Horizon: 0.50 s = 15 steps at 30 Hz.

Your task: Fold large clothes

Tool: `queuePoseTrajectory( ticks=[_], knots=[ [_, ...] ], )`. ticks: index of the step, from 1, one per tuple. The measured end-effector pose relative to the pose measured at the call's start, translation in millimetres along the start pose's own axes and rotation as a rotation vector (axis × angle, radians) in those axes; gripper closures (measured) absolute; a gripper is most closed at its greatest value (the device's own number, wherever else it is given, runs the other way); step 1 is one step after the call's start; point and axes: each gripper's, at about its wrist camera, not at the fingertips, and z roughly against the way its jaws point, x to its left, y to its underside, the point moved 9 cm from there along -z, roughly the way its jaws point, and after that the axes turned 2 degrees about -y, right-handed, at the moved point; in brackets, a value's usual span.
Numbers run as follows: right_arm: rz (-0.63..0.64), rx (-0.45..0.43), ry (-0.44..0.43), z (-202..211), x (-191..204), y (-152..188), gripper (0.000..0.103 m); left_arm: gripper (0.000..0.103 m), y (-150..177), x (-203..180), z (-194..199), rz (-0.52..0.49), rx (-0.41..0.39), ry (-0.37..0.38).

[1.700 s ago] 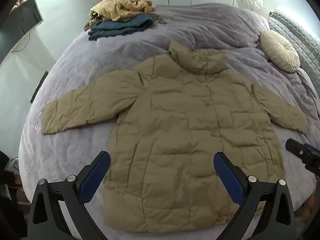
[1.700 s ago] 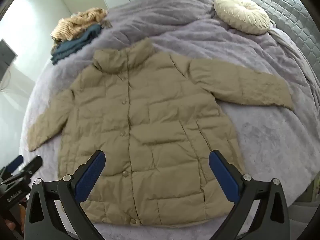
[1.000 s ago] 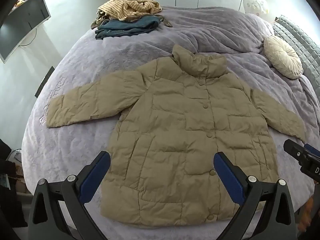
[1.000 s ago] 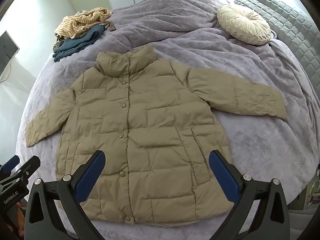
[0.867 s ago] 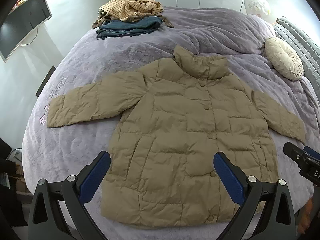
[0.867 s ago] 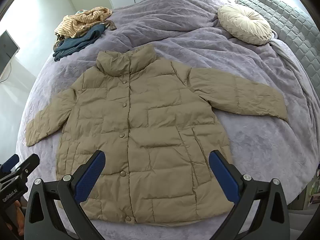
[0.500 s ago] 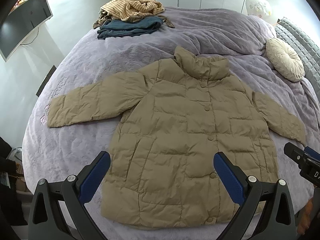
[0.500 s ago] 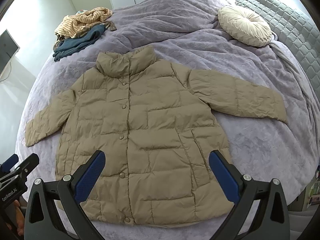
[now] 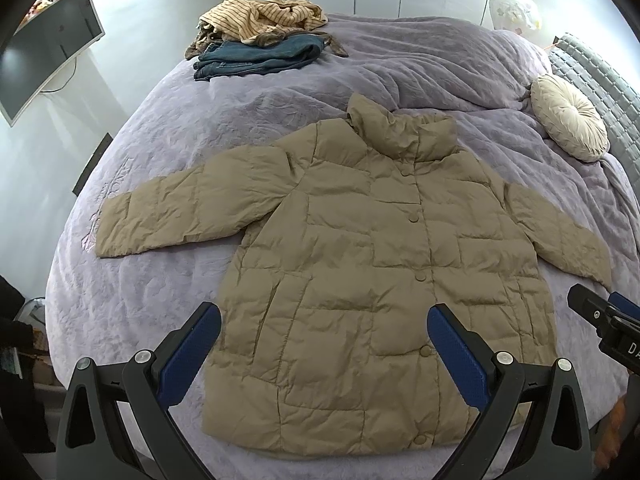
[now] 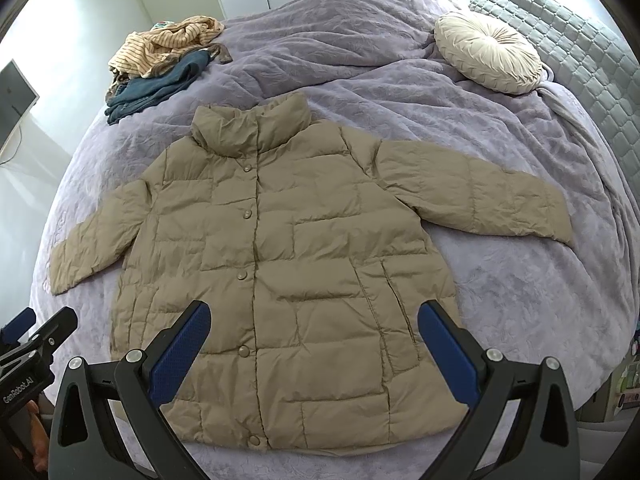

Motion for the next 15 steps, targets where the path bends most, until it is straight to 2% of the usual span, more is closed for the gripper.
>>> queuePoseTrajectory(
  ticks=[15],
  knots=[
    [-0.004,-0.006,0.000,2.7,3.0,-1.3,0.000,0.000,-0.9,0.5,0.5,-0.002,-0.001,0.000]
  ],
)
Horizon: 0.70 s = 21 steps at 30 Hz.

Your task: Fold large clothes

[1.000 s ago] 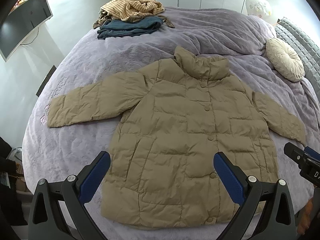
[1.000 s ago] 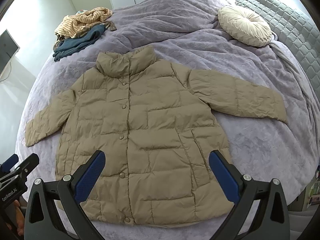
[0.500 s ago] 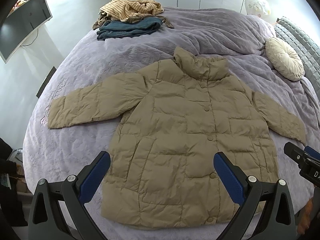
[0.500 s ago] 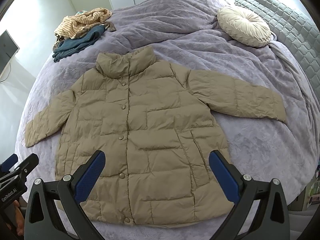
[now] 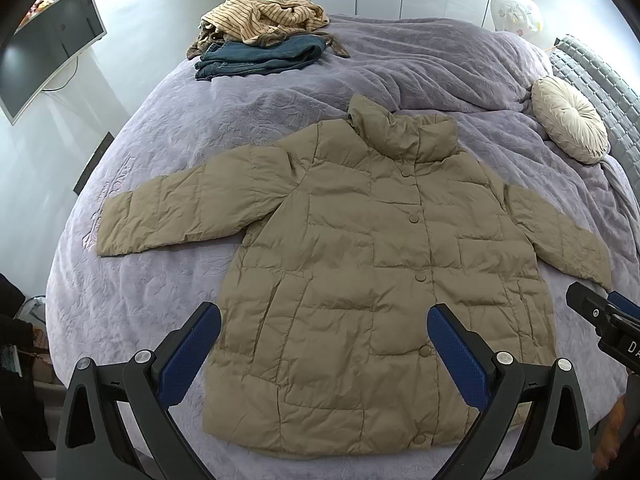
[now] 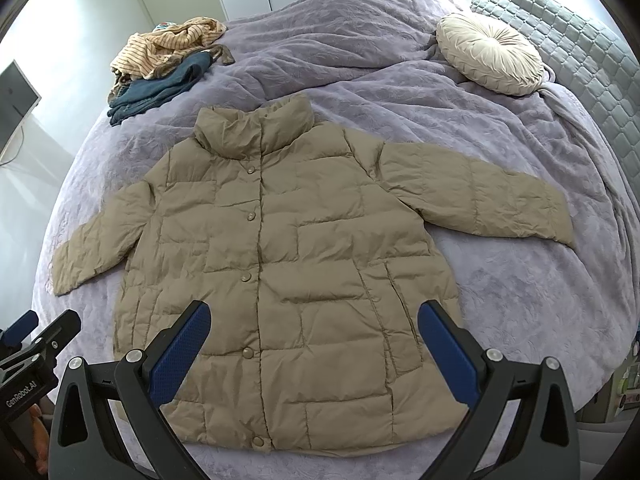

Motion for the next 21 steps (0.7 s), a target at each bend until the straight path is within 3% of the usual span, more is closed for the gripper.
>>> queuePoseTrajectory(
  ticks=[21],
  knots=[
    [0.001,-0.003,0.002,0.9,1.1,-0.7,0.000,0.000,-4.9,3.3,3.5,0.009,-0.002,-0.001]
  ],
)
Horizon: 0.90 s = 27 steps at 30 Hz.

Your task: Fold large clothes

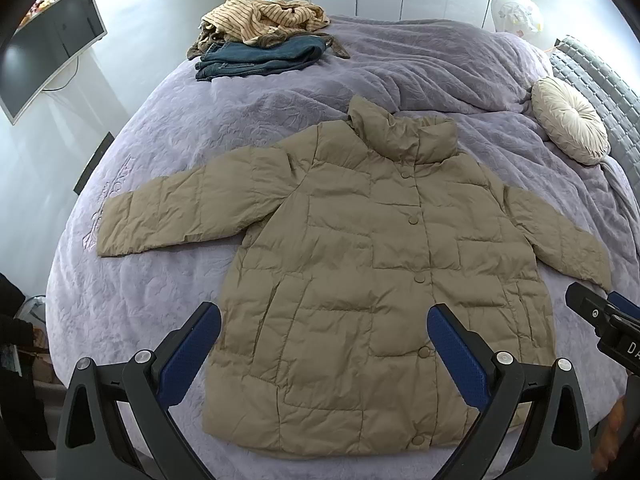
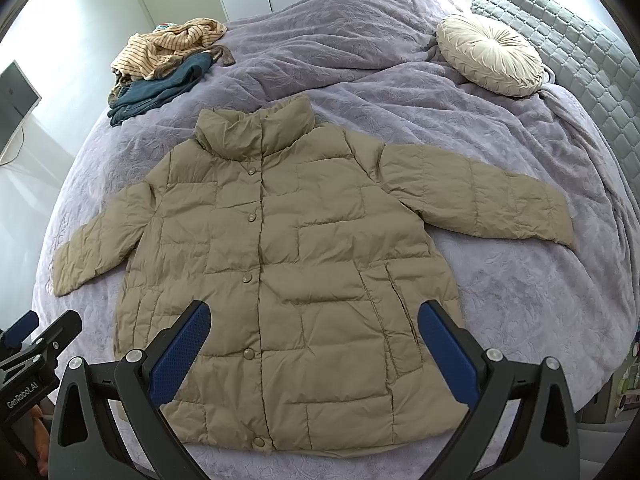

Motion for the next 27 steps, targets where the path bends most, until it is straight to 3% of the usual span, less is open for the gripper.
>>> queuePoseTrajectory(
  ticks=[27],
  knots=[
    [0.001,0.001,0.001,-0.6,0.0,0.1,0.000,0.000,3.5,-2.1,-0.3,-0.001,-0.001,0.001]
  ],
)
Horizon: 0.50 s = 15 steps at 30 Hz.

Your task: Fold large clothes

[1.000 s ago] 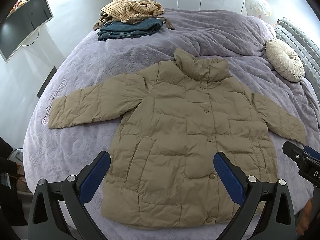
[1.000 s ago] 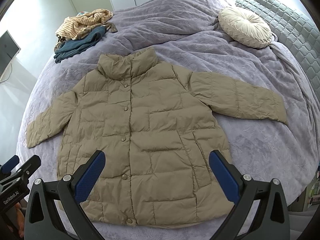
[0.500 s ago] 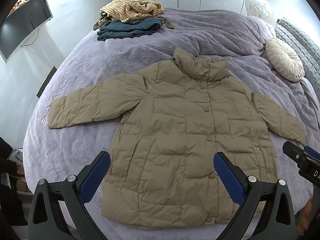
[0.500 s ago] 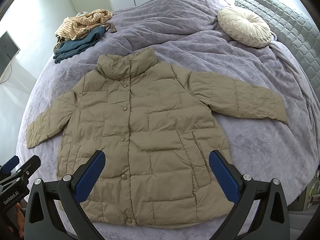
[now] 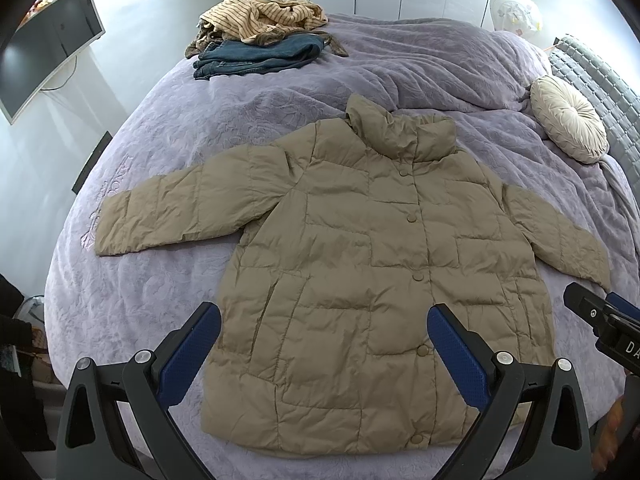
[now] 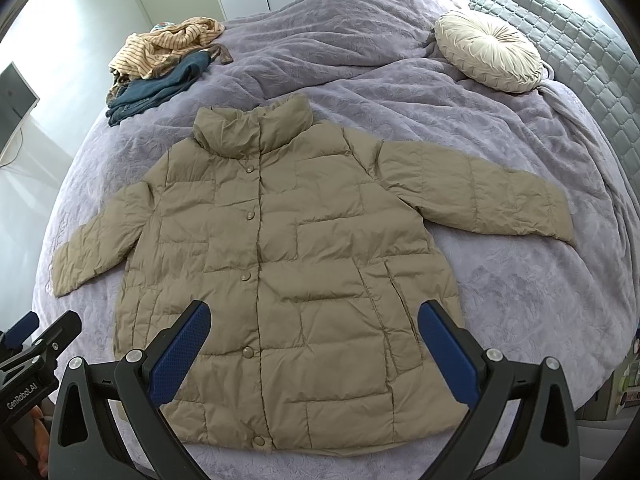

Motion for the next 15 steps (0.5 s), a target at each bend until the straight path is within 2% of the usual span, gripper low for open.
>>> queuePoseTrajectory(
  ticks=[15],
  knots=[
    [-0.002,0.026,-0.008,-8.0,6.0,9.2,0.000,0.000,11.7,1.2,-5.1,0.014,0.018,0.010]
  ],
)
